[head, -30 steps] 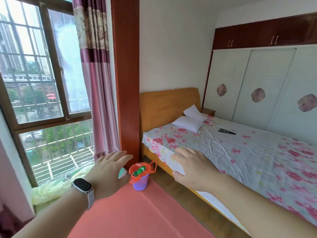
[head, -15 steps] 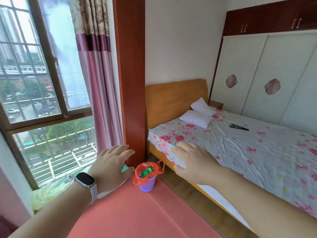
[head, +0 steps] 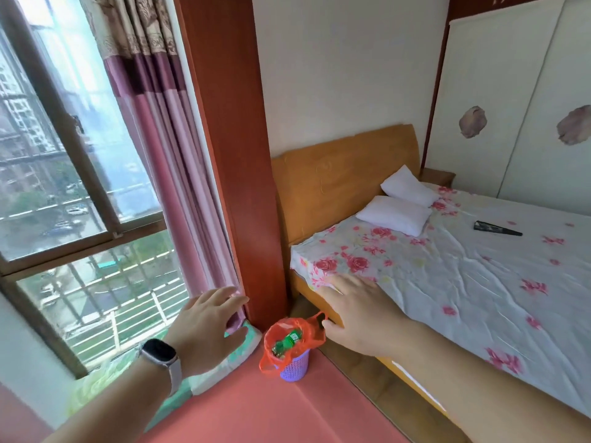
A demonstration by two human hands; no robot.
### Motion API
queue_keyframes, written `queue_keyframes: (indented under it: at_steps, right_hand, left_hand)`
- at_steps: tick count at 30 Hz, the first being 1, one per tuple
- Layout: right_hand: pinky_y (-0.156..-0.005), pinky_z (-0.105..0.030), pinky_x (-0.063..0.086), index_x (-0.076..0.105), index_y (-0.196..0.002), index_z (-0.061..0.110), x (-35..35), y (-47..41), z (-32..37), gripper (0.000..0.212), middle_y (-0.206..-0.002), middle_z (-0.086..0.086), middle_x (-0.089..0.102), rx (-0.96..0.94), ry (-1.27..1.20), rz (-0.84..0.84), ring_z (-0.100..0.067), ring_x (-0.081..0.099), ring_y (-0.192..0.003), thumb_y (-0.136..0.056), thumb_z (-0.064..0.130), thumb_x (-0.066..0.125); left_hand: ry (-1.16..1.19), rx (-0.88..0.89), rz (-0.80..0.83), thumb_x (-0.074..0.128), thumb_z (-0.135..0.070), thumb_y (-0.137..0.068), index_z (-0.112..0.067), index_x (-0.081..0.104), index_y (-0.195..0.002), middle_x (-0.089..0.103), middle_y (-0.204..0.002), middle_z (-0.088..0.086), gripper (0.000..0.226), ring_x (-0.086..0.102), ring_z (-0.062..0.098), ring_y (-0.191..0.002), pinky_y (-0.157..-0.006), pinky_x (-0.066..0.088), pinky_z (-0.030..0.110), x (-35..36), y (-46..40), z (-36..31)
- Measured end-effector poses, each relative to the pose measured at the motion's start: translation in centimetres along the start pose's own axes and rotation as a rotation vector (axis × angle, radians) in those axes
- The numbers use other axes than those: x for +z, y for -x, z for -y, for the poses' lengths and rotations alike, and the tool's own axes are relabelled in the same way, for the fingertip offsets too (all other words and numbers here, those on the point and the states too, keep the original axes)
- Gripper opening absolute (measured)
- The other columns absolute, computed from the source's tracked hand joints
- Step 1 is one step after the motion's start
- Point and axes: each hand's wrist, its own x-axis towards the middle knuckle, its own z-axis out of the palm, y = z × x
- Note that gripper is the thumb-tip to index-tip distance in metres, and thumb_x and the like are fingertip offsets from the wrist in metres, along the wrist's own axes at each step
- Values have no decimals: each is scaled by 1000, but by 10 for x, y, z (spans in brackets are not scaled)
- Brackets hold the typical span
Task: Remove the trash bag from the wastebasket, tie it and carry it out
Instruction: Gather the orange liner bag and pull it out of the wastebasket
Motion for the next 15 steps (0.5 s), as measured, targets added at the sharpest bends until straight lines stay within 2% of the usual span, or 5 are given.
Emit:
queue_keyframes:
  at_steps: [5, 9, 15]
  right_hand:
    - [-102, -41, 34, 47, -126, 23, 20, -52, -60, 49, -139, -2, 45, -5, -22, 28, -24, 38, -126, -84, 48, 45]
    - [-104, -40, 32, 46, -129, 21, 39, -89, -77, 52, -137, -2, 46, -19, -62, 76, -24, 37, -126, -85, 47, 44]
    - [-110, -42, 28, 41, -136, 21, 63, -156, -92, 55, -147, -4, 38, -27, -79, 139, -25, 30, -136, -88, 47, 44]
  left_hand:
    - [-8, -14, 29, 43, -58, -85, -40, 36, -139, 37, -152, -7, 57, 32, 20, -139, -112, 24, 42, 23, -65, -9]
    - [6, -44, 35, 44, -58, -85, -40, 37, -139, 39, -151, -8, 57, 34, 19, -138, -112, 24, 41, 33, -98, 4]
    - [19, -75, 43, 44, -58, -84, -39, 40, -137, 42, -148, -7, 56, 37, 20, -136, -110, 28, 42, 64, -153, 44]
